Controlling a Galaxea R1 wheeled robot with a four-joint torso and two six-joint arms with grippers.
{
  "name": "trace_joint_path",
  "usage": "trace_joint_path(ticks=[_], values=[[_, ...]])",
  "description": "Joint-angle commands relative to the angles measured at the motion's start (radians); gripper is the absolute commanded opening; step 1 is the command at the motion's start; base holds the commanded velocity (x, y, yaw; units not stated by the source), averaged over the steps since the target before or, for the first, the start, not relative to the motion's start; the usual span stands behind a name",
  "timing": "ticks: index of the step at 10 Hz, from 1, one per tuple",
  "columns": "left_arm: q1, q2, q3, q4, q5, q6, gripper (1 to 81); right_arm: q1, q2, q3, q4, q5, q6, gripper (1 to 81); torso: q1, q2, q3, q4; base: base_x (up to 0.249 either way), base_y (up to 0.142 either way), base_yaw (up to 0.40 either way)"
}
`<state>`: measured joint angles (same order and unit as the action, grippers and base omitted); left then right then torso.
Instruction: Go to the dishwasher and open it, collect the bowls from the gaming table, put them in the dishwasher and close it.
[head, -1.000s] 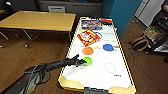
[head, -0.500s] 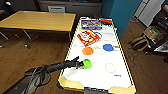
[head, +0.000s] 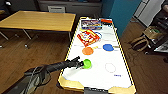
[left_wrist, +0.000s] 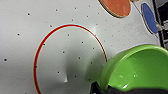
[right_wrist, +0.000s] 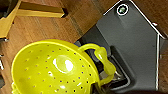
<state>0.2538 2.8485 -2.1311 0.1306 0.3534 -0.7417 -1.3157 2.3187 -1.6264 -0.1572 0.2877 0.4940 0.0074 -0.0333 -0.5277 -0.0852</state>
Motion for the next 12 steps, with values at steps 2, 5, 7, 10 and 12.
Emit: trace_joint_path(ticks=[2, 5, 7, 10, 12], values=[[-0.218, -0.123, 0.300, 0.036, 0.027, -0.004, 1.0, 0.020, -0.045, 0.019, -0.027, -0.050, 0.000, 1.0, 0.000, 0.000, 0.000, 0.000, 0.000, 0.000, 0.000], [-0.229, -0.305, 0.542, 0.043, 0.030, -0.004, 1.0, 0.020, -0.039, 0.004, -0.027, -0.050, 0.000, 1.0, 0.000, 0.000, 0.000, 0.000, 0.000, 0.000, 0.000], [-0.198, -0.446, 0.709, 0.058, 0.029, -0.002, 1.0, 0.017, -0.034, -0.007, -0.028, -0.053, -0.006, 1.0, 0.000, 0.000, 0.025, 0.000, 0.000, 0.000, 0.000], [-0.089, -0.601, 0.888, 0.115, 0.027, -0.004, 1.0, 0.006, -0.023, -0.027, -0.030, -0.061, -0.008, 1.0, 0.000, 0.000, 0.061, 0.000, 0.000, 0.000, 0.000], [0.043, -0.671, 0.925, 0.193, 0.013, -0.004, 1.0, -0.001, -0.008, -0.055, -0.030, -0.064, -0.008, 1.0, 0.000, 0.000, 0.086, 0.000, 0.000, 0.000, 0.000]])
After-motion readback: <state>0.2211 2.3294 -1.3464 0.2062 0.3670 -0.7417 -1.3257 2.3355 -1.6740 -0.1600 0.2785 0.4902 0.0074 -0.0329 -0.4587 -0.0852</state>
